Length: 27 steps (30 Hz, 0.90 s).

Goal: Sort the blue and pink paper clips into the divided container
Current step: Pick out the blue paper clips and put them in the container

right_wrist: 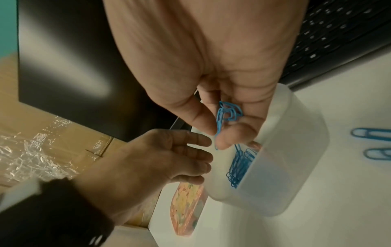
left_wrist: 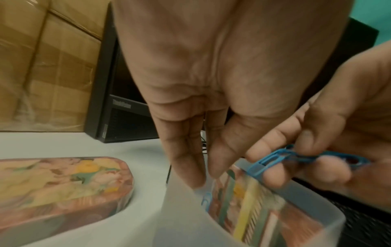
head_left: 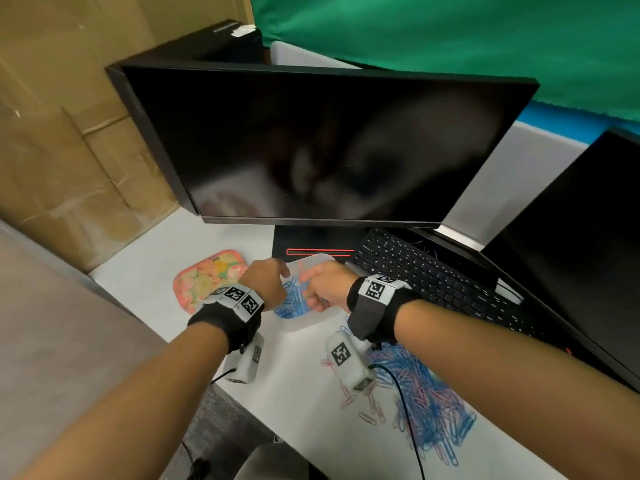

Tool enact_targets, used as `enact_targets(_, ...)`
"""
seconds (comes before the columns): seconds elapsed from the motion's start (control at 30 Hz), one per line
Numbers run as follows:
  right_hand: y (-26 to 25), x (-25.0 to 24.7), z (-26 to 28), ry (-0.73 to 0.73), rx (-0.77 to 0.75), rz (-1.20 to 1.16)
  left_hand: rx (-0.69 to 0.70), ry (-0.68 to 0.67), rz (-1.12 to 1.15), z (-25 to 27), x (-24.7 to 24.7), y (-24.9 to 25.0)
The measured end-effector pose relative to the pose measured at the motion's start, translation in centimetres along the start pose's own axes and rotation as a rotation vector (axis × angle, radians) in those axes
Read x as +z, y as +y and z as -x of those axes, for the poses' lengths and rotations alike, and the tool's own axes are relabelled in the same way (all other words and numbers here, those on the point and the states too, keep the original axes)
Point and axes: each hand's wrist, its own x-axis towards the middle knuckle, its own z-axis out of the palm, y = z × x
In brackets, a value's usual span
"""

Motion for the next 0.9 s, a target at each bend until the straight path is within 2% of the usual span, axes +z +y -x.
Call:
enact_targets(0.13,-1.6,0.5,-0.8,-0.098,-0.039,0.173,-0.032,0.069,0.110,0.3,-1.2,-1.9)
enact_targets(0.2,-1.8,0.6,-1.1,-0.098,-0.066,0.235,-0.010,0.102,0.114,0.6,-1.3,-2.5)
enact_targets(0.3,-0.7,0.0,-1.5,-0.029,-0.109,0.153,0.045,0.127,0.133,1.4,-0.5,-2.6)
enact_targets(0.4,1.1,-1.5,-0.6,0.030,-0.129,-0.007,0.172,0.099,0.160,2.9,1.3,-1.5)
enact_targets(0.53,5.7,-4.5,1.3,0.106,-0.109,0.068,0.340,-0.042,0.095,4.6,5.1,1.2)
enact_targets(0.67,12.3,-6.6,3.3,0.175,-0.083,0.237,0.403,-0.180,-0.018,5.0,9.4,2.5)
enact_targets(0.9,20.6,-6.9,7.2,0.191,-0.085,0.392,0.510,-0.218,-0.127,5.6,14.0,3.6)
